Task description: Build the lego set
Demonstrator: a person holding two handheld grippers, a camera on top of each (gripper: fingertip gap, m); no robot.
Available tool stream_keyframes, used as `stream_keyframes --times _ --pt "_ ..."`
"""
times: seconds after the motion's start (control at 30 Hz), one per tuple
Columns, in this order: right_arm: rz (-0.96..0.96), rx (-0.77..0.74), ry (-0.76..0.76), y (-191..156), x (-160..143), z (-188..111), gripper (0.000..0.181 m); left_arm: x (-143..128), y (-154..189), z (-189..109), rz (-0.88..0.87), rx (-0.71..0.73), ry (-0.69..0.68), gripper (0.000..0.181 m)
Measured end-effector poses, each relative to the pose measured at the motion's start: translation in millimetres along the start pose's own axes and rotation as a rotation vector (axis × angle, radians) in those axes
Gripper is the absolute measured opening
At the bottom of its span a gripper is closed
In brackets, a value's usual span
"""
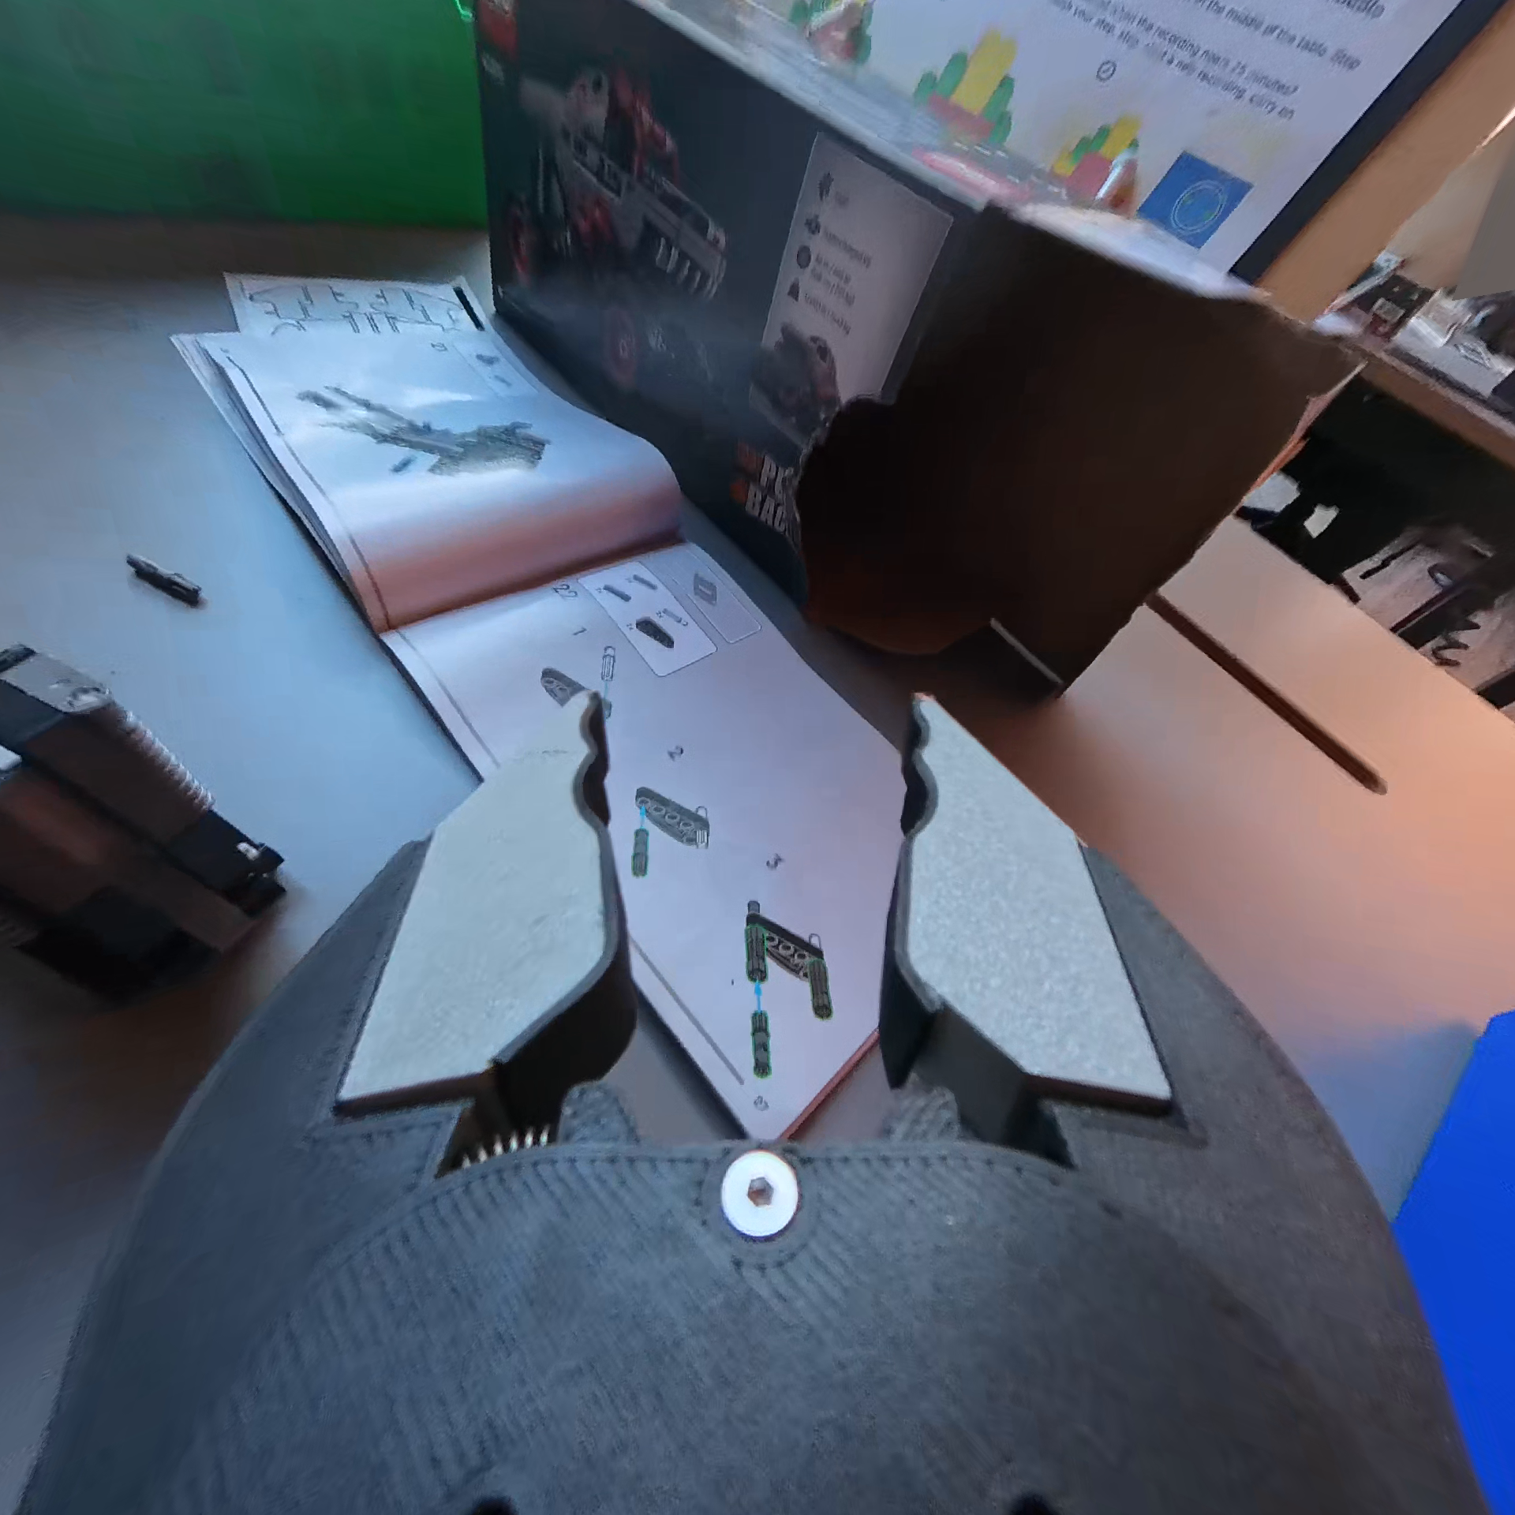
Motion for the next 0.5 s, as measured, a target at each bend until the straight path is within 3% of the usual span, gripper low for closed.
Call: stream_keyframes --times 0.03,0.23,0.33,0.5 --pt "-0.003 -0.009 0.019 1 3 -1 0.068 -14 -12 -5 -0.017 0.026 -0.025 0.022" --pt "0.000 -0.054 0.011 13 -1 0 0.066 -68 -51 -31 -0.062 0.098 -0.245 0.026" --pt "0.029 -0.060 -0.004 18 -7 1 0.065 -89 -59 -32 -0.036 0.081 -0.469 0.027" --pt "0.042 -0.090 -0.016 22 -13 1 0.064 -98 -88 -26 0.095 0.213 -0.706 0.018"
Point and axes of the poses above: each gripper's, where its closed fingertips meet, z out along the fingers, x out of its top, y = z × x across the jaws, the point moved 4 cm from there along -z, back along the fingers, and after that the axes turned 4 degrees about y, right-handed, at the moved point
